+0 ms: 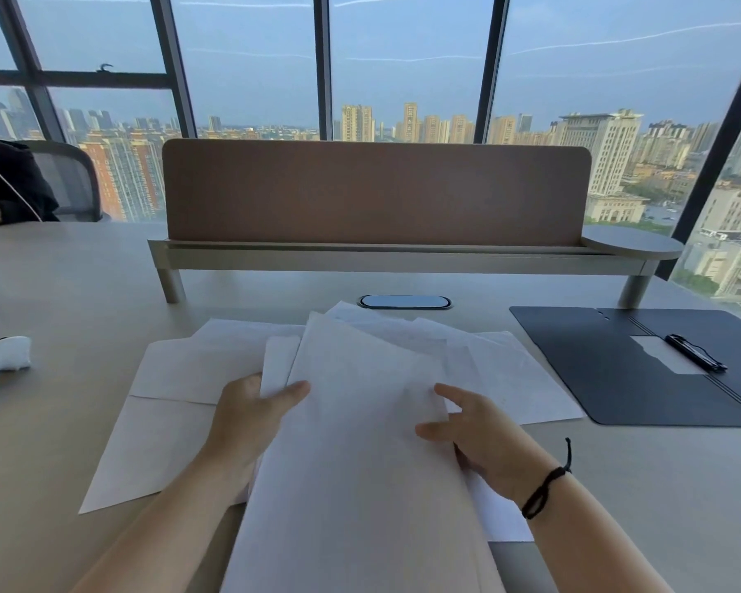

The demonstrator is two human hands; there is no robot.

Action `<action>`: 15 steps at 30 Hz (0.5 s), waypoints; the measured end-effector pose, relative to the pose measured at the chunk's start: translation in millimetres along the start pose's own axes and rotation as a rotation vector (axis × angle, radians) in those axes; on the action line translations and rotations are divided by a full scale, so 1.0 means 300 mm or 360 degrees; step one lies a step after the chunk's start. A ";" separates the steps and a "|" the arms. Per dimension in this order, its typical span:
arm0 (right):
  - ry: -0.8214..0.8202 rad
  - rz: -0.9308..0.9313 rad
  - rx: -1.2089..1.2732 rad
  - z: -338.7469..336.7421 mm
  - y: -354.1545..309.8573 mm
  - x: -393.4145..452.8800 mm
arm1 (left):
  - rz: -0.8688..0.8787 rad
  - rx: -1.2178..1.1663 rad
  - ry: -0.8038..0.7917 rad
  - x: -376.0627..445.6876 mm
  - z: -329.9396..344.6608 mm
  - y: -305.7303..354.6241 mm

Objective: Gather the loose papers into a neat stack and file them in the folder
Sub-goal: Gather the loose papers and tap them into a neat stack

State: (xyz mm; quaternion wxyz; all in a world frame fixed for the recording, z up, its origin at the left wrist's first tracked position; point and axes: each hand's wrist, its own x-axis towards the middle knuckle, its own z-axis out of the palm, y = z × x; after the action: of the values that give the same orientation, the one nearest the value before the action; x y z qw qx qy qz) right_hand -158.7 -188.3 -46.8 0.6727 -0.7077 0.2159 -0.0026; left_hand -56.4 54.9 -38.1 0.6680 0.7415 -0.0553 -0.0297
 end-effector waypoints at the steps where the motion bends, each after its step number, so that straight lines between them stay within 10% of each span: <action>1: -0.0006 -0.0024 -0.0049 0.004 -0.004 -0.002 | -0.0012 -0.0096 0.0033 0.004 -0.003 0.004; 6: 0.0441 -0.0340 -0.0085 0.001 -0.042 0.016 | -0.0109 -0.0284 -0.0045 0.028 -0.008 0.000; 15: 0.0503 -0.0181 0.0318 -0.028 -0.038 0.006 | -0.0296 -0.0538 -0.0138 0.033 0.011 0.002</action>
State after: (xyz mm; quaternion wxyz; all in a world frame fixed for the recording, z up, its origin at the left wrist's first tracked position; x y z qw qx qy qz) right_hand -156.1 -196.8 -35.8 0.6962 -0.6393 0.2770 -0.1731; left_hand -46.9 50.4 -37.4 0.7743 0.6188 -0.0097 -0.1319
